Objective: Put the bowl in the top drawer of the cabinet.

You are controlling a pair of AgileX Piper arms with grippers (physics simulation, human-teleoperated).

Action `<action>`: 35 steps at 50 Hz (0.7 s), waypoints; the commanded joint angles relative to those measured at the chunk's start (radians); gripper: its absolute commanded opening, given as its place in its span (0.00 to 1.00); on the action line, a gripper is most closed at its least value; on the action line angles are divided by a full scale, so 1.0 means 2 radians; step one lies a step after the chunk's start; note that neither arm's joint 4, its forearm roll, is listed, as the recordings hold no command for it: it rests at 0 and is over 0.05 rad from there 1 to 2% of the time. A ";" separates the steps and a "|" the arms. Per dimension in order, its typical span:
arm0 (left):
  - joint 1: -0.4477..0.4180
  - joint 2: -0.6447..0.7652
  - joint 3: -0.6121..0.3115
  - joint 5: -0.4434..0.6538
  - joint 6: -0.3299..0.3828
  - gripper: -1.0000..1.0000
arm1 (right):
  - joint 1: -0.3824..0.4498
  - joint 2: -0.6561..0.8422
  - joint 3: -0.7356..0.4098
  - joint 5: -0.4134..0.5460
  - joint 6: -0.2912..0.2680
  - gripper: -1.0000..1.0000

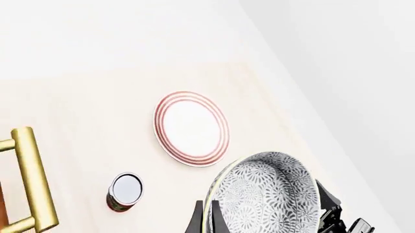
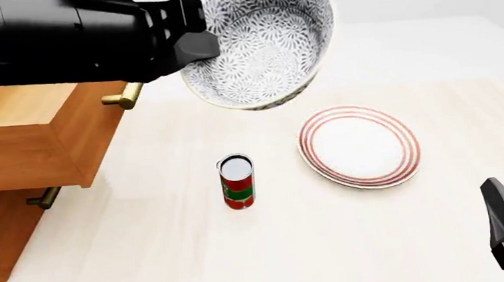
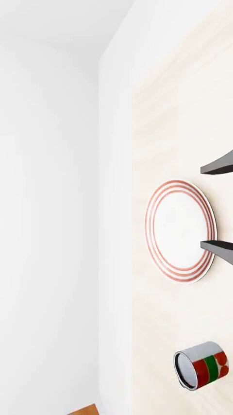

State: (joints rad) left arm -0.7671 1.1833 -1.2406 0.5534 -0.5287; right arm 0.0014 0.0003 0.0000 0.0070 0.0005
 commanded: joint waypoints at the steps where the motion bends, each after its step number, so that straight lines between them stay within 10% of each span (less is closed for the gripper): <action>1: 0.026 -0.017 -0.002 0.007 0.008 0.00 | 0.000 0.000 0.000 0.000 0.000 1.00; 35: 0.094 -0.054 -0.023 0.046 0.026 0.00 | 0.000 0.000 0.000 0.000 0.000 1.00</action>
State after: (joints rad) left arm -0.6211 1.0990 -1.2686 0.6252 -0.4932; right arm 0.0014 0.0003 0.0000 0.0069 0.0005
